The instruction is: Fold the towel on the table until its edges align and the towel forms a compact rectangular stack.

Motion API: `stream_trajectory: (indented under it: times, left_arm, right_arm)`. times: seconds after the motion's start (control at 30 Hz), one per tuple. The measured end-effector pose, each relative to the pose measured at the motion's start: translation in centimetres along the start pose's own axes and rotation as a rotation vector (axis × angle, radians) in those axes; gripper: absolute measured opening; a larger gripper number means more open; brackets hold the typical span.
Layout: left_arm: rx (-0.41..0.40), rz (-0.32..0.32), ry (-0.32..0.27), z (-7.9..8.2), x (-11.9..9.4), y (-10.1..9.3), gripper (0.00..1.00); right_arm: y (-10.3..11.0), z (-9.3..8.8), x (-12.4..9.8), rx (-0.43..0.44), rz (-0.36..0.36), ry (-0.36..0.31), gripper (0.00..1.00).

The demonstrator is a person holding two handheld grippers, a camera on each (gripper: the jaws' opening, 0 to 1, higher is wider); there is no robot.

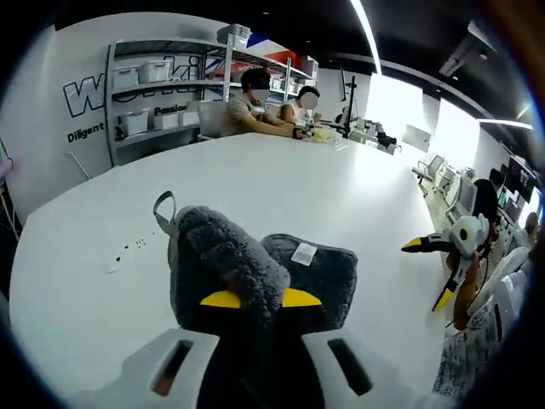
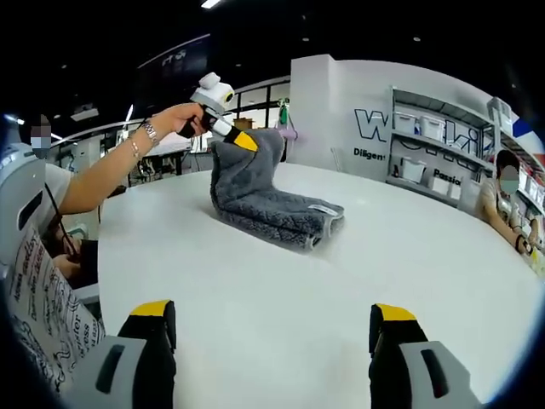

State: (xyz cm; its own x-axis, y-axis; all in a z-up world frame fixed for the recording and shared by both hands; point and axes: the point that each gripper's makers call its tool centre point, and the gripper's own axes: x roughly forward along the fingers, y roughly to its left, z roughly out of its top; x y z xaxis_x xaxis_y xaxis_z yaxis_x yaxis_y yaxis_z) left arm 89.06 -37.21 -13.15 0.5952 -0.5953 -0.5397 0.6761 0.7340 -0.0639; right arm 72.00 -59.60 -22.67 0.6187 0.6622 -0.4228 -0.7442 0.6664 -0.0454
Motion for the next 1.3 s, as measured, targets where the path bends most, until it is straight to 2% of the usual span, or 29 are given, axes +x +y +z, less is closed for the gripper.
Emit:
stream_trajectory:
  times: [0.1,0.37,0.6,0.93,1.23,1.3]
  left_arm:
    - [0.001,-0.034,-0.039,1.1,0.8,-1.3,0.14]
    - [0.005,-0.080,-0.062,2.2,3.2,-3.1,0.14]
    - [-0.059,-0.117,-0.089,2.7,5.7,-4.2,0.14]
    - [-0.069,-0.145,-0.003,2.1,11.2,-6.1,0.15]
    - [-0.071,-0.143,0.037,1.1,13.8,-7.2,0.21]
    - [-0.090,-0.151,0.035,1.1,14.2,-7.5,0.27]
  right_arm:
    - [-0.1,0.0,-0.2,0.003,-0.005,-0.003,0.99]
    - [0.0,0.5,-1.0,-0.006,-0.019,-0.012,0.99]
    - [0.0,0.4,-1.2,0.001,-0.032,-0.012,0.99]
    - [0.0,0.3,-1.5,-0.001,-0.034,-0.008,0.98]
    - [-0.3,0.1,-2.0,0.004,-0.045,-0.009,0.98]
    - [-0.3,0.0,-2.0,0.006,-0.047,-0.008,0.98]
